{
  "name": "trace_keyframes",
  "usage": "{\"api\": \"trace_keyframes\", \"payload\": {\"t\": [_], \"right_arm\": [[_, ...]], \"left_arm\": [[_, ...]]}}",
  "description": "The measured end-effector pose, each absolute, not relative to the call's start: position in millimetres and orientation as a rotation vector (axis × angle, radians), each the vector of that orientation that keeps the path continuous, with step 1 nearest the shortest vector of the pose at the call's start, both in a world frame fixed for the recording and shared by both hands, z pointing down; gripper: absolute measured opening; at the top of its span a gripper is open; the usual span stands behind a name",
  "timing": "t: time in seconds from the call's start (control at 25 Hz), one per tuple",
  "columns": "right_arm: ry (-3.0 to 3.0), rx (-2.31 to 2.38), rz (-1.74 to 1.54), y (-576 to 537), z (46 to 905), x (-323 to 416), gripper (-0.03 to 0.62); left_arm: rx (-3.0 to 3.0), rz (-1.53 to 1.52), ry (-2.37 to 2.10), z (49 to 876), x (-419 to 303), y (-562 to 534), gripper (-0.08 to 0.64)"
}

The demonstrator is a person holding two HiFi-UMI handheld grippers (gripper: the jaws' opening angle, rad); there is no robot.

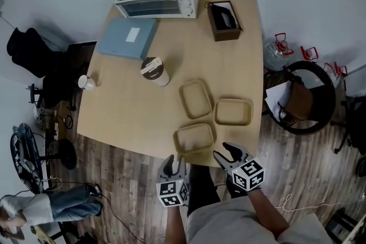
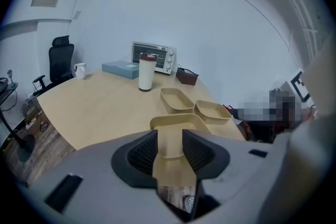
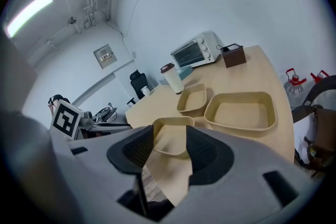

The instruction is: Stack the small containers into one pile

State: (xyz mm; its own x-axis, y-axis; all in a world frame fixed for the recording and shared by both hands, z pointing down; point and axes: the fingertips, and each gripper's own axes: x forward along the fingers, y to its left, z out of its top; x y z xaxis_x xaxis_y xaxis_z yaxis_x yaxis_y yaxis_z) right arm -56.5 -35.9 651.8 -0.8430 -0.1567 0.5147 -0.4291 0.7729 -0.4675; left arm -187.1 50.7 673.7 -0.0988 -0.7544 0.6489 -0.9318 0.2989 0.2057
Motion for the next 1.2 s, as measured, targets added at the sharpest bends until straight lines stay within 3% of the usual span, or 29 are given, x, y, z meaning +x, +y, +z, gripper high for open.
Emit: {"api": "trace_keyframes", "payload": {"t": [0.4,0.68,1.2], "right_arm": [[-2.407,0.601,0.922,-52.6,662.1,-116.9,0.206],[-2.395,0.763,1.19,-84.4,662.8,-138.6,0.227],[-2.358,0.982,1.325,-92.8,658.6,-121.7,0.229]], "left_arm": [[1.8,0.457,-1.733,674.8,-249.8,-55.2,0.14],[2.085,0.686,-1.576,677.3,-270.3,-127.3,0.136],[2.331,1.177,-1.259,716.4,-236.8,-225.3,0.133]]}}
